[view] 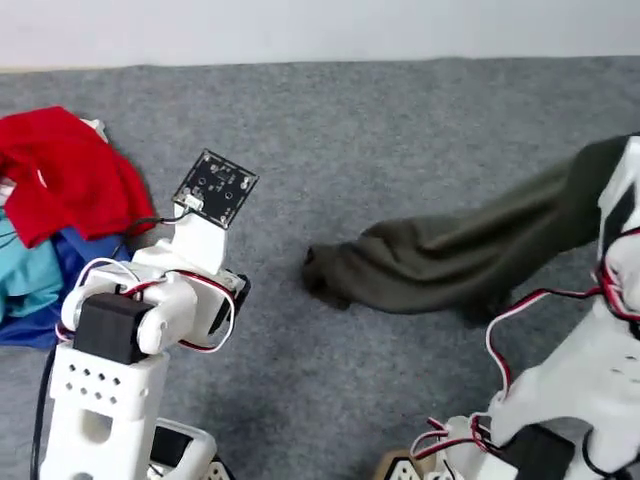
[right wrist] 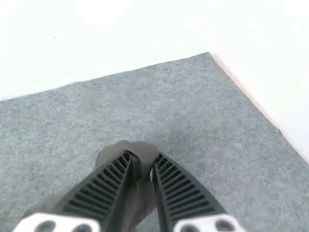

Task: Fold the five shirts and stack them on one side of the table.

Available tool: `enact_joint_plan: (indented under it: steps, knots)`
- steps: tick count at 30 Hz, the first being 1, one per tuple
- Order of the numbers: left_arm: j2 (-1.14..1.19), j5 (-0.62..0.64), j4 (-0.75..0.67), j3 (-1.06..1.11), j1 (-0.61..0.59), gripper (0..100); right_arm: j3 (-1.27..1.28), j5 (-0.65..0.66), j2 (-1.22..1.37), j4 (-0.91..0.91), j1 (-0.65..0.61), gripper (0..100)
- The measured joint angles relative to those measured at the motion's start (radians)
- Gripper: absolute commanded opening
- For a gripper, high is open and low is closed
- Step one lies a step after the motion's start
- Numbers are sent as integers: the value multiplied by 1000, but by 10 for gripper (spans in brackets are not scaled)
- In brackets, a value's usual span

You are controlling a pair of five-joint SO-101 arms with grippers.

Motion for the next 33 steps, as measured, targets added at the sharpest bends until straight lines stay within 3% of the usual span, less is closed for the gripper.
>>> enact_joint_plan:
  steps: [7, 12, 20, 33]
  knots:
    - [227, -25, -11, -38, 5, 119, 147, 0, 71, 0, 98, 9]
    - [451, -98, -12, -150, 101, 122, 170, 0, 157, 0, 147, 9]
    - [786, -184, -17, -334, 299, 162, 170, 0, 204, 0, 169, 9]
    - [1249, -256, -66, -660, 399, 181, 170, 0, 204, 0, 169, 9]
